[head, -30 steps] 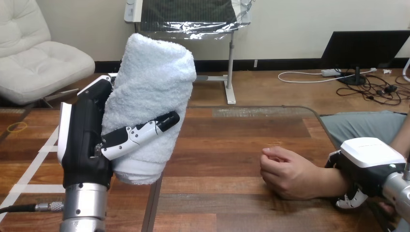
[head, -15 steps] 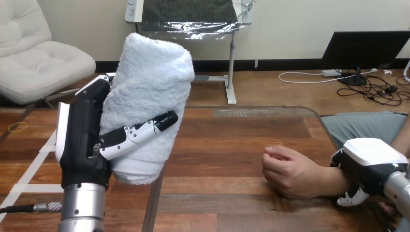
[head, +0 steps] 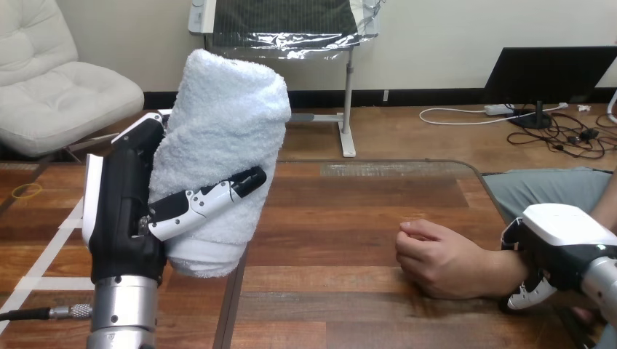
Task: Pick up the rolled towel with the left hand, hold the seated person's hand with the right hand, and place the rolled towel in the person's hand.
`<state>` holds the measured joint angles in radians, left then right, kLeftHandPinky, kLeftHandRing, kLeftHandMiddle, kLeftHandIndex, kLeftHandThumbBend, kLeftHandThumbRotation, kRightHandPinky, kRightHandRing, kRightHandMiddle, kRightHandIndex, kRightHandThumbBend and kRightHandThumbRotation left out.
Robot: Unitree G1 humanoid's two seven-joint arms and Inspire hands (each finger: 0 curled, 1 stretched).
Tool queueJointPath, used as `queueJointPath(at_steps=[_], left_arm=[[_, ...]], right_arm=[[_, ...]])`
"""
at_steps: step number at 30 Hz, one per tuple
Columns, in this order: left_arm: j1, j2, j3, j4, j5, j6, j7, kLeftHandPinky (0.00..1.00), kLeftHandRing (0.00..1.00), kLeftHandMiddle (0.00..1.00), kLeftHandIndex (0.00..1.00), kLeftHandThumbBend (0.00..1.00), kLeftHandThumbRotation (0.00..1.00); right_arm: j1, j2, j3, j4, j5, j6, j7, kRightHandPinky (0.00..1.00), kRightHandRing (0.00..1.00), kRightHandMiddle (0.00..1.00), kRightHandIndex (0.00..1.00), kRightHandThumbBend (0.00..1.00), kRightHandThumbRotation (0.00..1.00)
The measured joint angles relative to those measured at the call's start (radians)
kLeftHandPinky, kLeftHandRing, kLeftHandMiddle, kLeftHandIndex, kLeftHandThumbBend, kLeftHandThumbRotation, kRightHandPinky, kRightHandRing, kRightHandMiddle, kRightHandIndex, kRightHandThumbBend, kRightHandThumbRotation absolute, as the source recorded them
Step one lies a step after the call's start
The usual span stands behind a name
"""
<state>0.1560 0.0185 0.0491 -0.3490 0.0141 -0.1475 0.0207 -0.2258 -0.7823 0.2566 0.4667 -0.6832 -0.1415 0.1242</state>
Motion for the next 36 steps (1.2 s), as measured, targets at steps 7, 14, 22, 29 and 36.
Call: queueJointPath(at_steps=[7,14,22,29,36], left_arm=[[0.0,0.0,0.0,0.001,0.0,-0.003,0.0,0.17,0.22,0.28,0.36,0.45,0.0],[0.0,-0.001,0.0,0.001,0.0,-0.005,0.0,0.17,0.22,0.29,0.36,0.46,0.0],[0.0,-0.003,-0.001,0.006,0.0,-0.005,0.0,0.17,0.22,0.29,0.36,0.46,0.0],[0.0,-0.007,-0.002,0.015,-0.006,-0.005,0.0,0.17,0.23,0.29,0.36,0.47,0.0],[0.0,-0.015,-0.005,0.027,-0.007,-0.003,0.001,0.17,0.23,0.29,0.36,0.45,0.0]], right_arm=[[0.002,-0.004,-0.006,0.008,0.01,-0.006,-0.008,0.16,0.23,0.32,0.36,0.78,0.0],[0.011,-0.008,-0.017,0.007,0.017,-0.006,-0.009,0.16,0.23,0.31,0.35,0.77,0.0],[0.025,-0.008,-0.034,0.004,0.019,-0.006,-0.023,0.17,0.23,0.32,0.34,0.78,0.0],[0.046,-0.009,-0.06,-0.017,0.038,-0.002,-0.022,0.16,0.22,0.3,0.32,0.8,0.01],[0.064,-0.011,-0.087,-0.05,0.058,0.001,-0.013,0.16,0.22,0.3,0.33,0.8,0.04]])
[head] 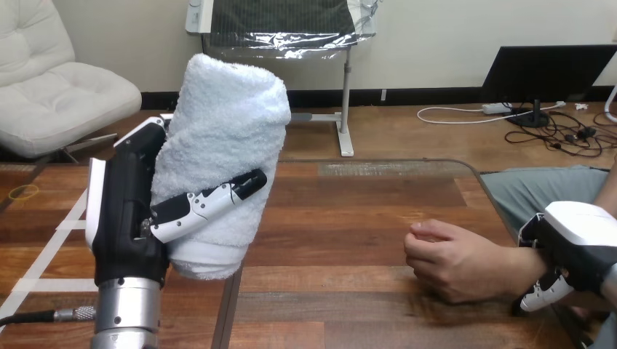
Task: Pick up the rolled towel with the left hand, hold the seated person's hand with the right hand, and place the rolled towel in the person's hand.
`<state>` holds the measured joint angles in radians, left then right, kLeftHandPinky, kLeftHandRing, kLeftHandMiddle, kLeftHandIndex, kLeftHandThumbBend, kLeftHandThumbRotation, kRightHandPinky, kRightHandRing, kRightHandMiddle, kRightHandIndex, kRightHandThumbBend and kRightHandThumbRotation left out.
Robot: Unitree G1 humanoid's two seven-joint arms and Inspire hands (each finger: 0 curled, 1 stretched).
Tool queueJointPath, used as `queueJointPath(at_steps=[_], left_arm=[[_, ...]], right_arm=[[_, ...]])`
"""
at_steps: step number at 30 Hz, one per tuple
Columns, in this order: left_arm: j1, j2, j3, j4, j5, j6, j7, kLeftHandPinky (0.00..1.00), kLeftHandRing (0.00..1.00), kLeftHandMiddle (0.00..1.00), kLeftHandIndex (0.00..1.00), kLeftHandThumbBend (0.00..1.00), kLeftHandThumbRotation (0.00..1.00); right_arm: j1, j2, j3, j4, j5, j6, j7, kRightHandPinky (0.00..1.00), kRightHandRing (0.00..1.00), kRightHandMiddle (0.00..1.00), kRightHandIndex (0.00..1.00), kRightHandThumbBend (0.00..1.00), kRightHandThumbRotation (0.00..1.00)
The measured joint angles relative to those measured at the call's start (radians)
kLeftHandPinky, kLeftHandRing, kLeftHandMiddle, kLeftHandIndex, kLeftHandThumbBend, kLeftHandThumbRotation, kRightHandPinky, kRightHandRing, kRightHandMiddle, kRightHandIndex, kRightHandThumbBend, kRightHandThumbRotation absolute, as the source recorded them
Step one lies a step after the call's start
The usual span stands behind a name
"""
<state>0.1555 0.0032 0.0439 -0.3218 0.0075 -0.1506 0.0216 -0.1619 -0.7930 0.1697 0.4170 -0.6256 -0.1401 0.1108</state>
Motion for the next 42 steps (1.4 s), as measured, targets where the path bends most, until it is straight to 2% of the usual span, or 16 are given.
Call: queueJointPath(at_steps=[10,19,30,42], left_arm=[[-0.009,-0.003,-0.008,0.044,0.0,-0.02,-0.006,0.17,0.22,0.29,0.35,0.4,0.0],[-0.039,-0.004,-0.015,0.123,-0.001,-0.056,-0.021,0.16,0.22,0.28,0.35,0.41,0.0],[-0.079,-0.013,-0.03,0.204,-0.002,-0.079,-0.028,0.16,0.22,0.28,0.35,0.46,0.0],[-0.126,-0.031,-0.036,0.297,0.001,-0.133,-0.024,0.16,0.22,0.29,0.36,0.49,0.0]], right_arm=[[0.014,0.0,-0.032,-0.067,0.029,0.03,0.045,0.2,0.26,0.34,0.37,0.79,0.09],[0.019,0.001,-0.05,-0.112,0.056,0.039,0.07,0.24,0.3,0.37,0.4,0.82,0.11],[0.019,0.002,-0.052,-0.157,0.074,0.049,0.083,0.27,0.33,0.39,0.42,0.83,0.14],[0.019,0.002,-0.052,-0.184,0.08,0.049,0.083,0.28,0.34,0.4,0.43,0.84,0.16]])
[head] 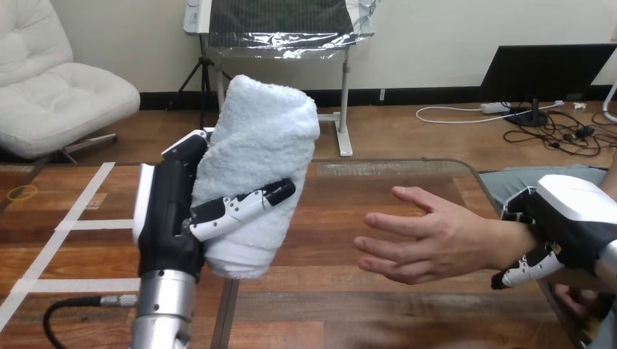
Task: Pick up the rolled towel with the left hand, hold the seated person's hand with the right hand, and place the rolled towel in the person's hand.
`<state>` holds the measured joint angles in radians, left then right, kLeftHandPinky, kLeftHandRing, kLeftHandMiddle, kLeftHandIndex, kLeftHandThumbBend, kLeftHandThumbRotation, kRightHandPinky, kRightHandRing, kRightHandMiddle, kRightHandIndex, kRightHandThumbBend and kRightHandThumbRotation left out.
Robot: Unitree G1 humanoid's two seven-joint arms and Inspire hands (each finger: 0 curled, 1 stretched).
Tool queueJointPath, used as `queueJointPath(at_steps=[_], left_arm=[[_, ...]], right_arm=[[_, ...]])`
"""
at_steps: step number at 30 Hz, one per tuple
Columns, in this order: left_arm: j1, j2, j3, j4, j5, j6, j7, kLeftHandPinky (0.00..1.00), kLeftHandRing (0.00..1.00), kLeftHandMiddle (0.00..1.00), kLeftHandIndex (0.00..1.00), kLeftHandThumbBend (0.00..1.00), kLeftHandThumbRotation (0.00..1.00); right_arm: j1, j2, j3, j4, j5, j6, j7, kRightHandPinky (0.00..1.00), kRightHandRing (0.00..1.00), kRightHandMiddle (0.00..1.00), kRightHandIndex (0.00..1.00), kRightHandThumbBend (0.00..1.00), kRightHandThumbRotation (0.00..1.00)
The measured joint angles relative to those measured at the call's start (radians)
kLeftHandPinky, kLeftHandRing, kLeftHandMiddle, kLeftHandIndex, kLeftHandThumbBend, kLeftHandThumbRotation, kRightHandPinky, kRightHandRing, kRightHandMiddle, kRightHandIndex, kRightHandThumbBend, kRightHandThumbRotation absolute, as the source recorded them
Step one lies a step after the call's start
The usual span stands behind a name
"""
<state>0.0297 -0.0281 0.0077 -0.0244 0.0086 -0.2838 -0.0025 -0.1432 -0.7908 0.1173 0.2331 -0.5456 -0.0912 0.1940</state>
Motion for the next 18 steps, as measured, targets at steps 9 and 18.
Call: queueJointPath(at_steps=[9,18], left_arm=[[-0.048,-0.02,-0.006,0.105,0.006,-0.062,0.017,0.18,0.24,0.3,0.37,0.51,0.0],[-0.108,-0.024,-0.02,0.246,-0.001,-0.146,0.02,0.22,0.27,0.34,0.39,0.52,0.0]], right_arm=[[0.0,0.004,0.0,-0.028,0.002,0.008,0.01,0.27,0.32,0.39,0.42,0.84,0.16],[-0.001,0.011,0.0,-0.061,0.001,0.031,0.022,0.26,0.32,0.39,0.42,0.83,0.15]])
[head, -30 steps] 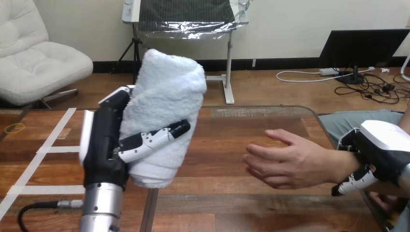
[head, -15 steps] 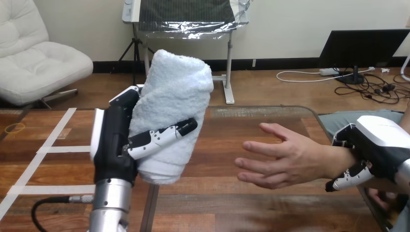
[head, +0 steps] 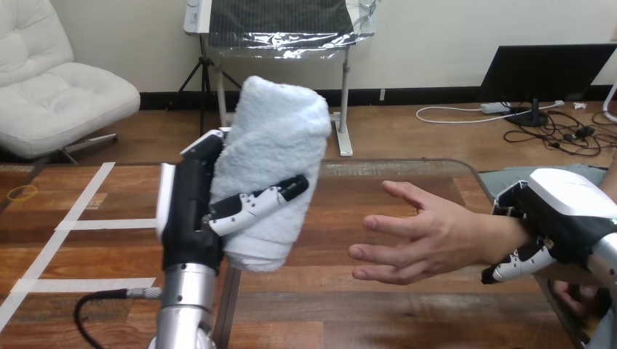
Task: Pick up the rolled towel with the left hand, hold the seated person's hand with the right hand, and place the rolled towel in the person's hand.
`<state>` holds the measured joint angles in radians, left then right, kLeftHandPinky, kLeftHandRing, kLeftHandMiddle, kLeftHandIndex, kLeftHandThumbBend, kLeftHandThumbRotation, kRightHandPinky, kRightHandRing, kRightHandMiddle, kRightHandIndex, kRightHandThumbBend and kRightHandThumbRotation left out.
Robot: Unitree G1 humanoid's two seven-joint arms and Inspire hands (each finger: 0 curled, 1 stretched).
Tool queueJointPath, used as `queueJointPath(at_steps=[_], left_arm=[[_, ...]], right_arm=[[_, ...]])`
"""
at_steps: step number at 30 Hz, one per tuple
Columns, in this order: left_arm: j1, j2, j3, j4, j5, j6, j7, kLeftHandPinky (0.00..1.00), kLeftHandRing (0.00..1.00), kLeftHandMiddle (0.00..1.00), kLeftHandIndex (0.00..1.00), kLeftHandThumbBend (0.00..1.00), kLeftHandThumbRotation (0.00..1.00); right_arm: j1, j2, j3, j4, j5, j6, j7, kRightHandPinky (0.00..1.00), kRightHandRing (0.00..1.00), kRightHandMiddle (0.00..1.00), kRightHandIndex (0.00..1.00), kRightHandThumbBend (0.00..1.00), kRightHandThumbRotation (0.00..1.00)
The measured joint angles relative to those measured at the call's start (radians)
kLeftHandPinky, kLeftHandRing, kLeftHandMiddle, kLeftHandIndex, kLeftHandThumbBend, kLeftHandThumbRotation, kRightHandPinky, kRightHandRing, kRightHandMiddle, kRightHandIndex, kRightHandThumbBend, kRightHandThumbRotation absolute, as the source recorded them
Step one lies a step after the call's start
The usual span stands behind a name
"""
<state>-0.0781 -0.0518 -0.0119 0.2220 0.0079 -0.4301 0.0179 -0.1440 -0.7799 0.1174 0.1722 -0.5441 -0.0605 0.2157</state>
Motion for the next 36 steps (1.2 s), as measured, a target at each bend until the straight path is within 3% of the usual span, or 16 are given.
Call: queueJointPath(at_steps=[14,23,36], left_arm=[[-0.096,0.003,-0.014,0.248,-0.006,-0.134,-0.004,0.24,0.3,0.36,0.41,0.56,0.0],[-0.156,-0.003,-0.014,0.389,-0.049,-0.174,-0.035,0.25,0.31,0.37,0.42,0.58,0.0],[-0.243,-0.025,-0.013,0.559,-0.059,-0.219,-0.028,0.25,0.3,0.37,0.42,0.61,0.0]], right_arm=[[-0.002,0.016,0.0,-0.036,0.001,0.017,0.028,0.25,0.31,0.37,0.4,0.84,0.13],[-0.005,0.034,0.0,-0.049,-0.001,0.025,0.032,0.24,0.29,0.36,0.38,0.85,0.14],[-0.018,0.059,0.003,-0.078,-0.008,0.048,0.049,0.24,0.29,0.36,0.38,0.84,0.18]])
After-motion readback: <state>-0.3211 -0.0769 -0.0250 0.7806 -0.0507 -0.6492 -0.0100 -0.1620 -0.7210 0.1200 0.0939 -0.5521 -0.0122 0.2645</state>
